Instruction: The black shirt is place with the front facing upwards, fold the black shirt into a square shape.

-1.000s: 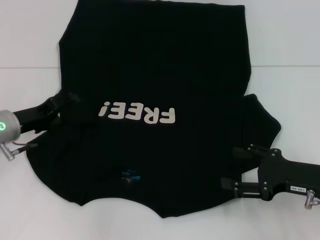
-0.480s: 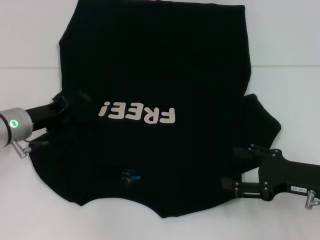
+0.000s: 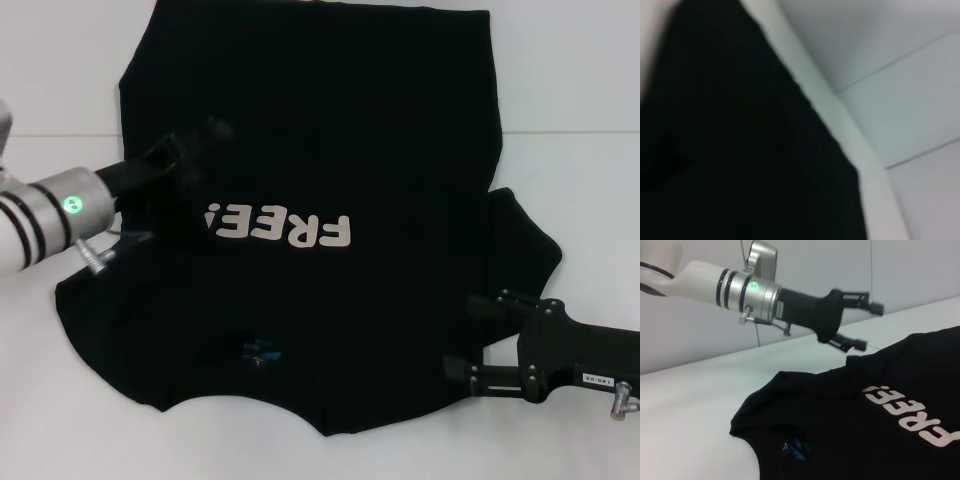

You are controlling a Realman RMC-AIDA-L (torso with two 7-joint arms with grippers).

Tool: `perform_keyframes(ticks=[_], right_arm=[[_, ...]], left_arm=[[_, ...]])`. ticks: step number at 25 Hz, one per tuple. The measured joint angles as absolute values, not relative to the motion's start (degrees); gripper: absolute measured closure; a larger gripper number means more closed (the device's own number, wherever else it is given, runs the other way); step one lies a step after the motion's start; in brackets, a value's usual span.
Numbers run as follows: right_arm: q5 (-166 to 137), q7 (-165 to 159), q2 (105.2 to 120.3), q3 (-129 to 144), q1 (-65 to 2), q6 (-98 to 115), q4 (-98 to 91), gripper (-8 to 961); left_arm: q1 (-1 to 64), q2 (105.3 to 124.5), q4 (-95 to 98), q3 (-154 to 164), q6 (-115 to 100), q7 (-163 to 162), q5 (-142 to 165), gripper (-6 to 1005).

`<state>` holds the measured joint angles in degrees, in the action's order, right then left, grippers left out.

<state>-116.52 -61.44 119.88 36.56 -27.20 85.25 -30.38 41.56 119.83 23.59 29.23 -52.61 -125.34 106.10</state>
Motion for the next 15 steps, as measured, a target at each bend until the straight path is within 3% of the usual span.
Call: perform_keyframes(ticks=[4,15], right_arm=[[-116.5,-61.4,119.88,36.6,-27.2,85.3,-30.4,28],[-116.4,-61.4,119.88,36.6,-27.3,85.3,-30.3,28]], left_arm=[[41.9,120.15,23.6,29.7,-54.4,-123.7,105.0,38],[36.6,118.47,23.5,23.9,-53.4,-124.3,104.6,38]])
